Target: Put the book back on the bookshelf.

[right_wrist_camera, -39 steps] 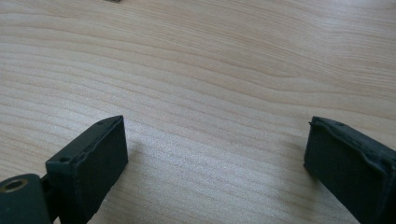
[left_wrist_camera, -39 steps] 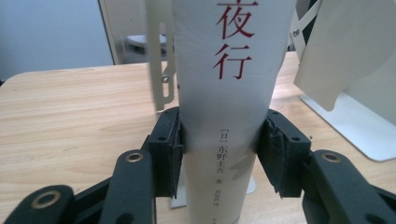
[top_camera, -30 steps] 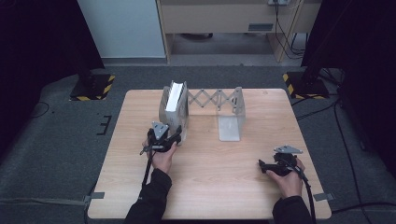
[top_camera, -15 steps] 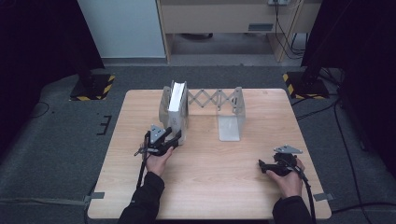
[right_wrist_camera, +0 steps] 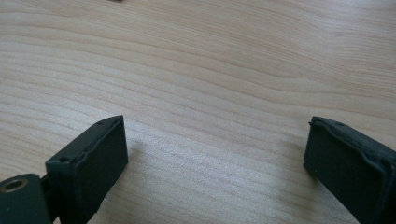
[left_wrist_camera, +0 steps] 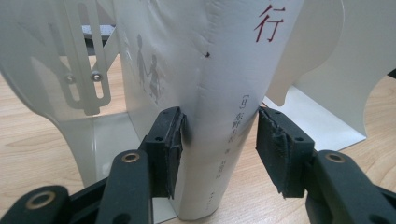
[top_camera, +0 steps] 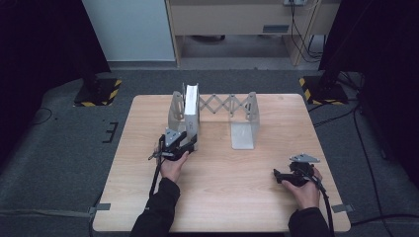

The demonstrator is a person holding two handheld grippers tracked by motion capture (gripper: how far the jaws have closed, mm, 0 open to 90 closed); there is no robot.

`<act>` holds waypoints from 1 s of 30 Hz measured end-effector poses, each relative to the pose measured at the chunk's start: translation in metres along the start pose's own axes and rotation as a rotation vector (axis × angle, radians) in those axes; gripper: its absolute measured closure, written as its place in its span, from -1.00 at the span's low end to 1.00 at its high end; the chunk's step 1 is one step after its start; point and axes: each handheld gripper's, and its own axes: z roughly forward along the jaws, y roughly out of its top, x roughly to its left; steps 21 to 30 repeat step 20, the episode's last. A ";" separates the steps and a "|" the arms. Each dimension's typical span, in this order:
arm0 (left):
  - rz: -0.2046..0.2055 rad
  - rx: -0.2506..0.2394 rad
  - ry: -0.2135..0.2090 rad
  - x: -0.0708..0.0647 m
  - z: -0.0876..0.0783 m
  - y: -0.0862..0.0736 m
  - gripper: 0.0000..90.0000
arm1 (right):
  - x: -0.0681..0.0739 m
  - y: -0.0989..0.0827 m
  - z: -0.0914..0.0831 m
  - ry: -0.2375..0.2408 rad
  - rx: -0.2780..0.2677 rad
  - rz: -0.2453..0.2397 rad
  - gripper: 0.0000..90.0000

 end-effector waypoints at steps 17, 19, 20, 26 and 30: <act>-0.004 0.145 -0.042 0.038 -0.067 -0.041 -0.37 | 0.000 0.000 0.000 0.000 0.000 0.000 -0.86; -0.046 0.171 -0.031 0.045 -0.075 -0.047 -0.39 | 0.000 0.000 0.000 -0.001 0.000 0.000 -0.85; -0.056 0.183 -0.025 0.048 -0.077 -0.049 -0.42 | 0.000 0.000 0.000 0.000 0.000 -0.001 -0.86; -0.056 0.183 -0.025 0.048 -0.077 -0.049 -0.42 | 0.000 0.000 0.000 0.000 0.000 -0.001 -0.86; -0.056 0.183 -0.025 0.048 -0.077 -0.049 -0.42 | 0.000 0.000 0.000 0.000 0.000 -0.001 -0.86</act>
